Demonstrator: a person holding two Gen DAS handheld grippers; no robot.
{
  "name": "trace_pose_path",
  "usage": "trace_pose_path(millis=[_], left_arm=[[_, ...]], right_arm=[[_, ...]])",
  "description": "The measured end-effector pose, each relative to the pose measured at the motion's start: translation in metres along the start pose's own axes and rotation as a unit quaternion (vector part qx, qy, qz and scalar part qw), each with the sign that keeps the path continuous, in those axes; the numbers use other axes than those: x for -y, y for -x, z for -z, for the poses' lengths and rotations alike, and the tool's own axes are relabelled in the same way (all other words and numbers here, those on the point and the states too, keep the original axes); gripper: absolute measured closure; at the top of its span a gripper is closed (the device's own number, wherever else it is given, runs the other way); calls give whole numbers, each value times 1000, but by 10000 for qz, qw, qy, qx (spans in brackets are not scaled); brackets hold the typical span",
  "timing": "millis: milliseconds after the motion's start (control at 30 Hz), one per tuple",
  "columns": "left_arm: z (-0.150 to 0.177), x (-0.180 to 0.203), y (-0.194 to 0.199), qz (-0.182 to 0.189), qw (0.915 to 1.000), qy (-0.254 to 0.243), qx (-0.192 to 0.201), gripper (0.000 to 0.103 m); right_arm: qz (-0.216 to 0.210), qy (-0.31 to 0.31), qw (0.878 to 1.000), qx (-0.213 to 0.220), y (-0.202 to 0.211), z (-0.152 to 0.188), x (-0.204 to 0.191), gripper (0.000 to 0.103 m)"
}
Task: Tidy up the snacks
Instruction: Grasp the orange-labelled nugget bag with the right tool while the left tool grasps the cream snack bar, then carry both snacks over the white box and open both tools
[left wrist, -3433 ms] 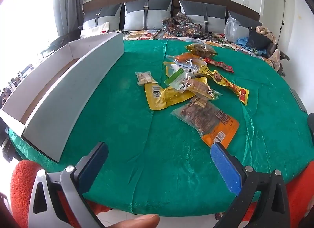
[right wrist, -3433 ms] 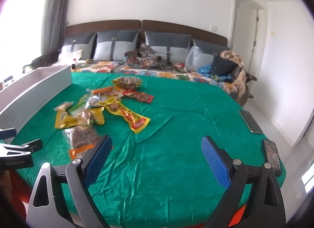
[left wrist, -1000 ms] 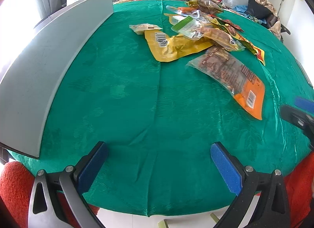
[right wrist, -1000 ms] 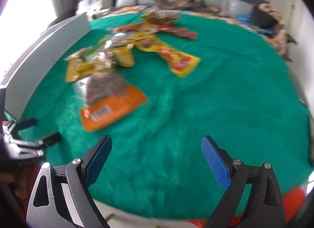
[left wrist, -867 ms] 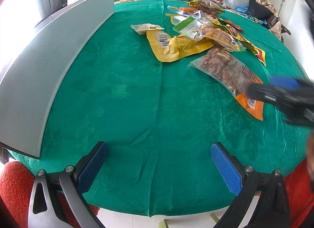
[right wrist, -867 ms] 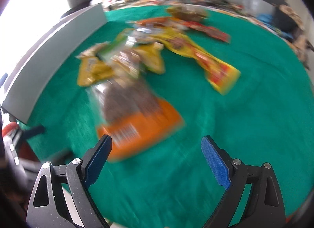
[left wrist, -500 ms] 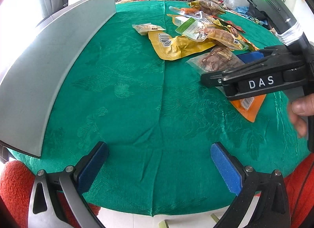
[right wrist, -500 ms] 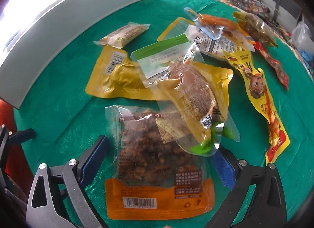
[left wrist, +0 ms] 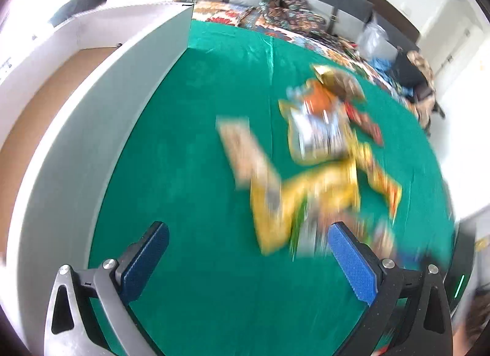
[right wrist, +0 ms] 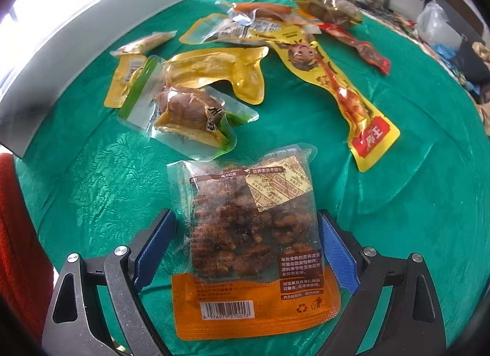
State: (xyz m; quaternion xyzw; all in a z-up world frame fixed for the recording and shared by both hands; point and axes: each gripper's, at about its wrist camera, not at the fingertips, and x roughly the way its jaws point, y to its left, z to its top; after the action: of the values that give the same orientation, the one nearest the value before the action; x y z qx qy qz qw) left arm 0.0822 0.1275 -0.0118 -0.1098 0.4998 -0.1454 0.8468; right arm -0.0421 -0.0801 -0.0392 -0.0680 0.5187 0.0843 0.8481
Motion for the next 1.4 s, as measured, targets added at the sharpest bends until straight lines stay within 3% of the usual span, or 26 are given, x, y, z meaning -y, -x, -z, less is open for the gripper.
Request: trace_pose_path(millis=[33, 100, 167, 233, 300, 467, 567, 667, 733, 833, 867, 1000, 1100, 1167, 1267, 1400], left_arm=[[-13, 1, -8, -3, 9999, 65, -123, 2], [-36, 6, -30, -117, 9988, 90, -464, 15], [-46, 15, -60, -384, 9951, -116, -899, 22], [-48, 26, -82, -686, 9901, -388, -1158, 39], [-46, 29, -91, -862, 9882, -489, -1164, 71], [-44, 2, -64, -536, 9959, -216, -695, 72], [-38, -15, -35, -395, 9982, -95, -432, 72], [-38, -20, -5, -141, 9997, -18, -187, 72], [-29, -22, 21, 52, 10000, -69, -17, 72], [-22, -29, 56, 344, 9992, -83, 208, 72], [-19, -34, 70, 431, 9987, -69, 275, 72], [-19, -57, 111, 670, 9963, 41, 542, 72], [-20, -85, 140, 768, 9943, 198, 718, 72], [-23, -109, 155, 667, 9939, 319, 818, 72], [-26, -149, 167, 75, 9948, 443, 913, 72], [-23, -204, 162, -770, 9899, 815, 862, 72]], right_arm=[[9, -52, 10000, 24, 1, 1, 1, 9], [35, -109, 9999, 56, -2, -1, 2, 7], [54, -151, 9998, 84, -5, -2, 1, 7], [62, -159, 9998, 57, -5, -12, -3, 7], [16, -164, 9998, -86, -3, -14, -2, 7], [-579, -650, 9957, -321, 10, -22, 26, 8], [-710, -431, 9954, -481, 10, -28, 21, 8], [-336, 236, 9954, -867, -10, -30, -7, 7], [-163, 507, 9960, -721, -14, -29, -17, 5], [-17, 6, 9979, -647, -12, -30, -1, 17], [14, -112, 9981, -611, -8, -31, 4, 35], [-504, -1070, 9909, -637, 7, -22, 43, 38], [-1187, -1998, 9718, -394, 23, -9, 76, 38], [-1510, -2474, 9569, -170, 39, -6, 90, 38], [-1932, -2687, 9436, 111, 63, -22, 90, 37], [-2609, -2148, 9404, 383, 85, -92, 24, 37]])
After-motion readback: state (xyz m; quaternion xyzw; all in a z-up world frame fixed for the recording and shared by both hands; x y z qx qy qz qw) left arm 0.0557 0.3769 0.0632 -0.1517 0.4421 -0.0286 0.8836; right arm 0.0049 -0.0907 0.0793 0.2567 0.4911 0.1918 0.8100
